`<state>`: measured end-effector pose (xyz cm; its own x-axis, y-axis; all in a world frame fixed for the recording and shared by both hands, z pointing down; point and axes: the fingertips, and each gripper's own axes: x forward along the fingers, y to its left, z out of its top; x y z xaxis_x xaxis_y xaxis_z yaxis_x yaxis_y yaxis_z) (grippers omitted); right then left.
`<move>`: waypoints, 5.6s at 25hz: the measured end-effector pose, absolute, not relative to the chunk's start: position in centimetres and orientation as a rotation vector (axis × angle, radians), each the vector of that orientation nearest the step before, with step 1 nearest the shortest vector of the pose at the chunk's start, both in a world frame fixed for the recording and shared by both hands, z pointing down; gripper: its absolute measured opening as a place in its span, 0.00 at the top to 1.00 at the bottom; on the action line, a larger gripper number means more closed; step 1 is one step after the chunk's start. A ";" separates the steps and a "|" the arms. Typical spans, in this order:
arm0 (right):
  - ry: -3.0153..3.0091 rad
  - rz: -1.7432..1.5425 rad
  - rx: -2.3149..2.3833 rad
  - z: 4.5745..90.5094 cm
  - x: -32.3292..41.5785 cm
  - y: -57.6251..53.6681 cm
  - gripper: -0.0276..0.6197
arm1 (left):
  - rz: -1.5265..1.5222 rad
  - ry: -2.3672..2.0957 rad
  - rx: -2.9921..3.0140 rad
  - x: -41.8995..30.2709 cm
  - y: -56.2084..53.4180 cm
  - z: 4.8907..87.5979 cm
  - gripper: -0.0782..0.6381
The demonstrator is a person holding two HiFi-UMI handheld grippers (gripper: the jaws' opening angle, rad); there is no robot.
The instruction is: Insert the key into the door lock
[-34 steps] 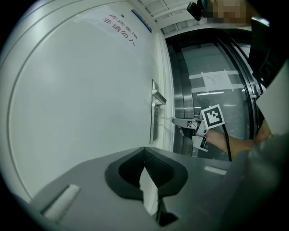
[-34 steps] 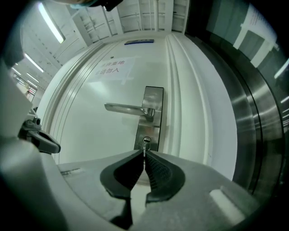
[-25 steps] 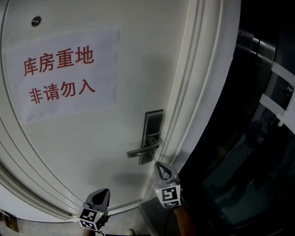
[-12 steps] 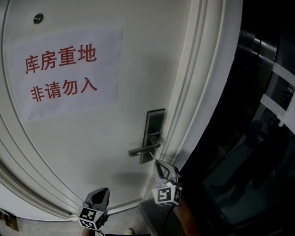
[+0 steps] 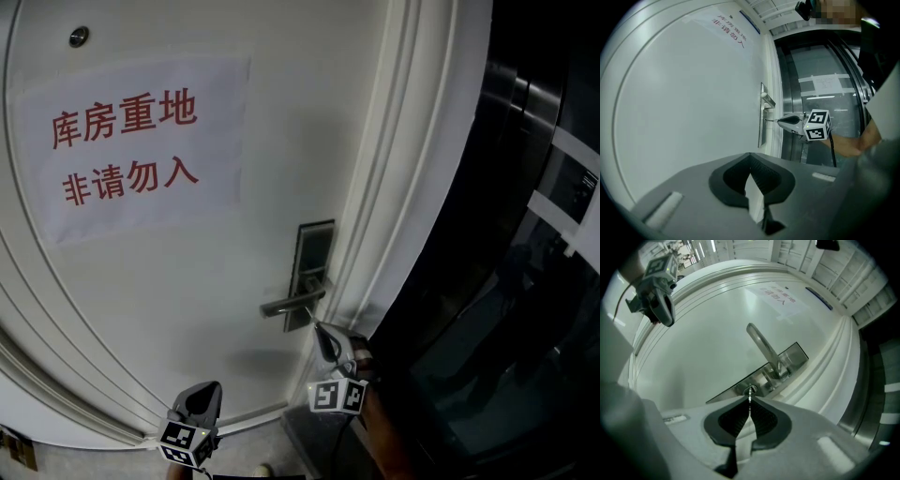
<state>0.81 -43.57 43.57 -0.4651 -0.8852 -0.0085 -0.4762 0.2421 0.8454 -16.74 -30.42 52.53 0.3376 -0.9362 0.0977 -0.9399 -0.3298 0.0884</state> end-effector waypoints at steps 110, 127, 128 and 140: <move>-1.573 -1.473 0.995 44.2 -1.3 -46.7 0.87 | -0.030 -1.757 2.403 -18.8 -30.2 53.1 0.89; -1.743 -1.437 1.130 42.2 0.1 -44.5 0.62 | -0.025 -1.755 2.420 -17.9 -29.1 52.6 0.89; -1.785 -1.389 1.143 42.3 0.3 -44.4 0.62 | -0.026 -1.755 2.421 -17.9 -28.9 52.6 0.89; -2.332 -0.800 1.321 42.7 1.7 -41.4 0.95 | -0.028 -1.760 2.434 -17.1 -27.5 52.2 0.89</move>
<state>1.72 -41.37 42.70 -0.5080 -0.8611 0.0195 -0.6677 0.4080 0.6227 -17.13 -27.49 52.17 0.3165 -0.9463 0.0653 -0.9438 -0.3073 0.1220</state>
